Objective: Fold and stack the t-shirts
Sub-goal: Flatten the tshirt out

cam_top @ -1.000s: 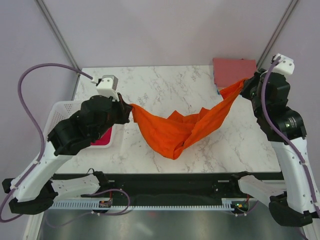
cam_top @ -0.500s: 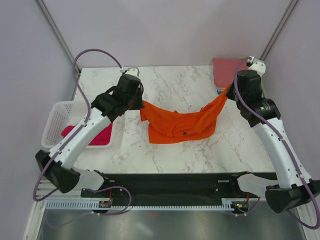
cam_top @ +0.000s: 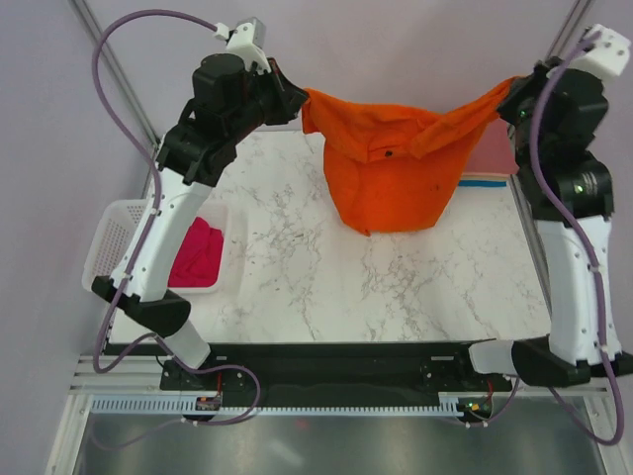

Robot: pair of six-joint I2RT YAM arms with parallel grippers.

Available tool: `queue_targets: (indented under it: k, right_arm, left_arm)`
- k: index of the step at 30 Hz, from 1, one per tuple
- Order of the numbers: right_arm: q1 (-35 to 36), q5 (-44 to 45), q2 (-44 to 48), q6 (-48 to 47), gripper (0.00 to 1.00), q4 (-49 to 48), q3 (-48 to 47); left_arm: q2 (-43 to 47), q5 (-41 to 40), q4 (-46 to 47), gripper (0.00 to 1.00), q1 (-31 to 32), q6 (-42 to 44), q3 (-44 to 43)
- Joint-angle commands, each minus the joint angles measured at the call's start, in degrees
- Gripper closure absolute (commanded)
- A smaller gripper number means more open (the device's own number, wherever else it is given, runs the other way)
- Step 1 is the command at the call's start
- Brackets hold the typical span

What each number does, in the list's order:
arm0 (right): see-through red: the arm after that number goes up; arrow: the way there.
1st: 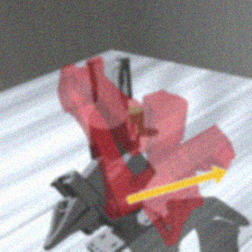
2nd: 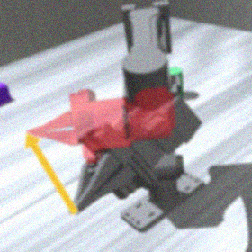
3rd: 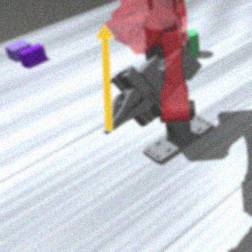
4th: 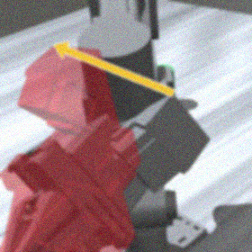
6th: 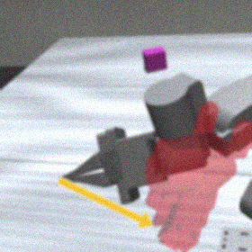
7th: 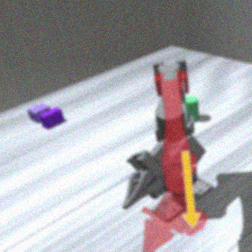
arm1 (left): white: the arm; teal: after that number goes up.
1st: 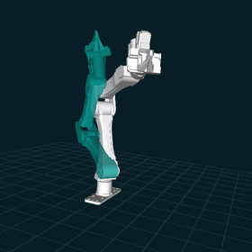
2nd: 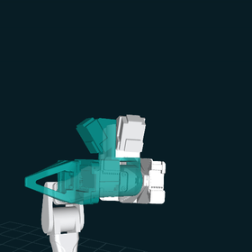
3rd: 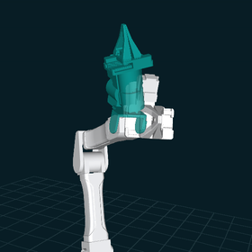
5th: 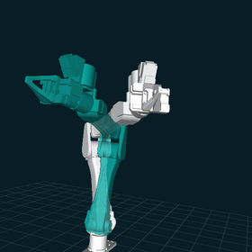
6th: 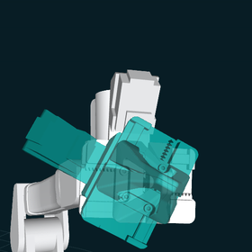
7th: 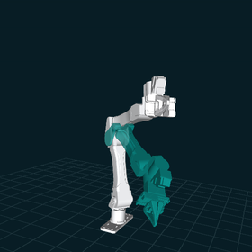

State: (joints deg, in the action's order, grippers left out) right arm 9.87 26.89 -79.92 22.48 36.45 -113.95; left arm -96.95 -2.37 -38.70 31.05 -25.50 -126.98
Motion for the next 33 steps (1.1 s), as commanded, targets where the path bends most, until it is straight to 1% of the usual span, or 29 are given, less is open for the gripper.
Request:
queue_targets:
  k: [1, 2, 4, 5, 7, 8, 9, 10, 11, 12, 13, 14, 16, 17, 19, 20, 21, 22, 23, 24, 25, 26, 27, 28, 29, 30, 31, 32, 33]
  right_arm:
    - [0.2, 1.1, 10.3, -0.7, 1.0, 1.6, -0.1]
    - [0.2, -2.6, 15.4, -0.8, 1.0, 2.1, 5.2]
    - [0.2, -8.8, 21.9, -3.0, 1.0, -0.8, 15.3]
    - [0.2, -12.4, 28.4, -1.7, 1.0, -1.9, 26.6]
    - [0.2, -17.0, 33.6, 1.8, 1.0, -1.6, 36.1]
    - [0.2, -20.0, 38.1, 3.6, 1.0, -1.6, 44.8]
    - [0.2, -28.6, 40.2, 8.1, 1.0, -2.8, 49.3]
    - [0.2, -32.7, 42.3, 10.1, 1.0, -4.1, 53.8]
    - [0.2, -37.0, 45.7, 11.8, 1.0, -5.7, 62.0]
    - [0.2, -41.8, 47.1, 15.3, 1.0, -7.9, 65.9]
    - [0.2, -43.1, 48.4, 16.3, 1.0, -8.6, 69.5]
    - [0.2, -44.1, 50.5, 17.1, 1.0, -9.5, 76.2]
    - [0.2, -44.6, 52.0, 18.0, 1.0, -9.2, 81.3]
    - [0.2, -44.9, 52.9, 18.1, 1.0, -9.2, 84.8]
    - [0.2, -45.1, 53.3, 18.5, 1.0, -9.4, 86.6]
    - [0.2, -45.3, 53.2, 18.7, 1.0, -9.7, 87.2]
    - [0.2, -45.4, 53.1, 19.2, 1.0, -10.2, 87.5]
    - [0.2, -45.7, 52.5, 20.1, 0.96, -10.4, 87.6]
    - [0.2, -45.9, 52.3, 20.6, 0.95, -10.7, 87.8]
    - [0.2, -46.1, 52.1, 20.8, 0.95, -11.0, 88.0]
    - [0.2, -46.2, 52.2, 20.9, 0.95, -10.6, 88.0]
    - [0.2, -46.1, 52.4, 20.9, 0.94, -10.3, 87.8]
    - [0.2, -46.0, 52.7, 20.9, 0.93, -9.7, 87.8]
    - [0.2, -45.5, 53.1, 20.9, 0.84, -9.3, 87.4]
    - [0.2, -45.2, 53.3, 20.9, 0.77, -8.2, 87.2]
    - [0.2, -44.7, 53.4, 20.9, 0.71, -7.5, 86.9]
    - [0.2, -44.0, 53.1, 20.9, 0.62, -6.7, 85.7]
    - [0.2, -42.0, 53.0, 20.8, 0.59, -4.9, 85.0]
    - [0.2, -41.1, 52.8, 20.8, 0.56, -4.4, 84.4]
  left_arm:
    - [5.4, 5.2, 1.4, 0.98, 0.1, -0.6, 2.1]
    - [6.5, 5.3, 1.7, 0.98, 0.1, -0.2, 5.7]
    - [8.2, 5.8, 1.7, 0.98, 0.0, 1.9, 9.7]
    - [8.4, 6.7, 1.5, 0.98, -0.1, 2.8, 14.0]
    - [8.9, 5.7, 1.2, 0.98, -1.0, 4.5, 18.9]
    - [9.1, 4.2, 1.3, 0.98, -1.3, 4.6, 24.1]
    - [9.0, 2.6, 2.2, 0.98, -2.3, 4.8, 26.7]
    - [7.9, 1.0, 2.7, 0.98, -3.1, 5.2, 28.6]
    - [6.7, 1.0, 3.3, 0.98, -4.8, 5.5, 31.0]
    - [5.1, 1.1, 3.9, 0.98, -5.5, 5.8, 31.3]
    - [3.3, 1.0, 4.2, 0.98, -5.9, 7.1, 31.1]
    - [-1.6, 0.7, 4.3, 0.98, -6.3, 8.0, 29.3]
    - [-7.1, 0.4, 4.2, 0.98, -6.5, 9.9, 25.9]
    - [-12.1, 0.4, 4.3, 0.98, -6.8, 10.4, 22.2]
    - [-17.9, 0.4, 4.2, 0.98, -7.3, 11.6, 18.0]
    - [-23.1, 1.0, 4.2, 0.98, -8.0, 11.8, 13.9]
    - [-25.4, 1.8, 4.2, 0.98, -8.4, 12.0, 11.8]
    - [-27.5, 3.6, 4.3, 0.98, -8.7, 12.2, 9.5]
    - [-29.9, 4.0, 4.2, 0.98, -9.1, 12.4, 5.3]
    - [-34.0, 4.4, 4.3, 0.98, -9.2, 13.4, 3.0]
    - [-38.4, 4.8, 4.3, 0.98, -9.5, 14.4, -2.0]
    - [-38.5, 4.7, 4.3, 0.98, -9.7, 15.3, -4.6]
    - [-42.2, 4.6, 4.3, 0.98, -9.8, 16.5, -7.2]
    - [-43.4, 4.7, 4.2, 0.92, -10.0, 17.0, -11.8]
    - [-43.9, 4.9, 4.1, 0.86, -10.3, 17.2, -13.5]
    - [-42.6, 4.9, 3.9, 0.79, -10.2, 17.7, -14.1]
    - [-40.8, 5.0, 3.7, 0.67, -9.9, 17.5, -12.5]
    - [-38.1, 5.2, 3.7, 0.65, -9.6, 16.7, -10.2]
    - [-32.7, 7.6, 3.8, 0.63, -9.3, 14.9, -7.4]
